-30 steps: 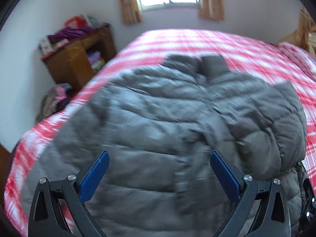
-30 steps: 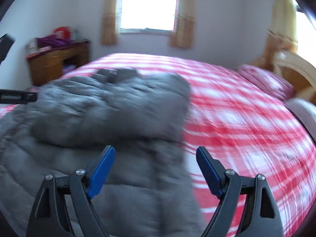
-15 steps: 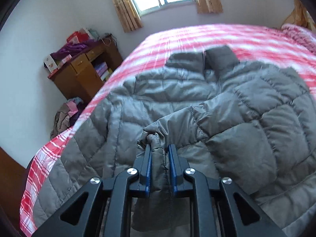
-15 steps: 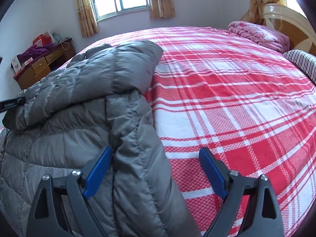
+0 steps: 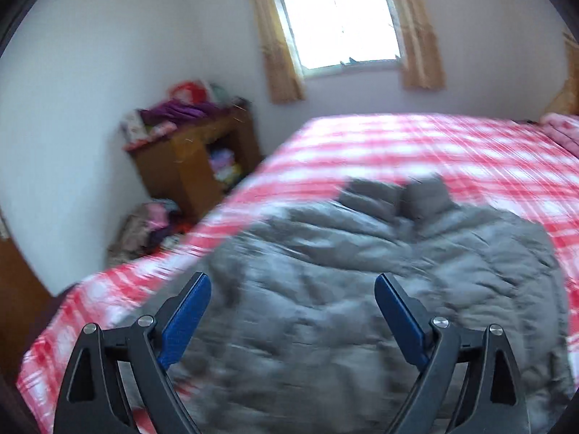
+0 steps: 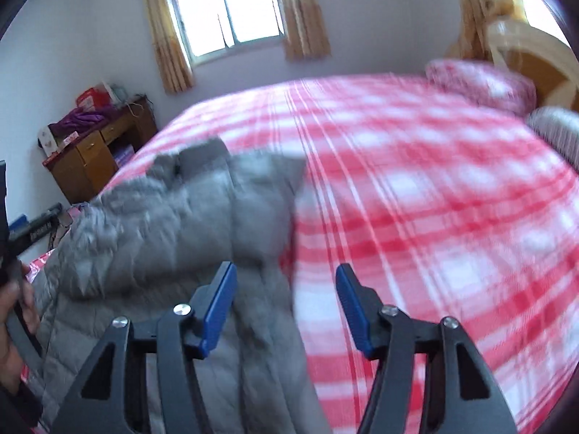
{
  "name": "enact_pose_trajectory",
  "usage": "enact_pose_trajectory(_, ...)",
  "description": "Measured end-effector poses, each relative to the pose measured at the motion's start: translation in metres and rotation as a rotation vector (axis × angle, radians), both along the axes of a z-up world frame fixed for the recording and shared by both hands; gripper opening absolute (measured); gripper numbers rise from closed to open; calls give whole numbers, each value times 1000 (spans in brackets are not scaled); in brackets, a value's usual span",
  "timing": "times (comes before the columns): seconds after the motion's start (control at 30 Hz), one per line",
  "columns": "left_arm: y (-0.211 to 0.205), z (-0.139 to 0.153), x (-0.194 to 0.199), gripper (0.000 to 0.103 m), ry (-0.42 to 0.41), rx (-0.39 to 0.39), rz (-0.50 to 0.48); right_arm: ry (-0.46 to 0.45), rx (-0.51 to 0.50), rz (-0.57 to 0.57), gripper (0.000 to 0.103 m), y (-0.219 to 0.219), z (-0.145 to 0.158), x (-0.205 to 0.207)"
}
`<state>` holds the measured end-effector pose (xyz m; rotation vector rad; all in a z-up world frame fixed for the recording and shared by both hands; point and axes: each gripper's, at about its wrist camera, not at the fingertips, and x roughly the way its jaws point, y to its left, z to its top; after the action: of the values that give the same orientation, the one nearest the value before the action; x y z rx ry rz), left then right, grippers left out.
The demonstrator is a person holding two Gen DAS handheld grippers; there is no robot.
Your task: Fold large clothes
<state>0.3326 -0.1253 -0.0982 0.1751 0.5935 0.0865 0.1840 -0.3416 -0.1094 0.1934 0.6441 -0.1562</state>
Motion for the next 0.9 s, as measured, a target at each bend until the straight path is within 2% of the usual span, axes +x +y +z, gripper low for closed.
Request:
enact_pose_trajectory(0.07,-15,-13,7,92,30,-20,-34,-21,-57,26,61,9,4,31)
enact_pose_trajectory(0.13,-24,-34,20,92,54,-24,-32,-38,-71,56,61,18,-3,64)
enact_pose_trajectory(0.23,-27,-68,42,92,106,48,14,-38,-94,113,61,34,-23,100)
enact_pose_trajectory(0.3,-21,-91,57,93,162,92,46,-12,-103,139,61,42,-41,115)
enact_pose_trajectory(0.33,-16,-99,62,93,180,88,57,20,-99,151,61,45,-53,124)
enact_pose_trajectory(0.43,-5,-106,69,99,224,28,64,85,-75,149,61,45,-77,133)
enact_pose_trajectory(0.63,-14,-111,72,102,238,82,85,152,-7,148,61,33,-88,140)
enact_pose_trajectory(0.9,-16,-113,74,102,241,91,88,203,-118,131,62,49,-93,148)
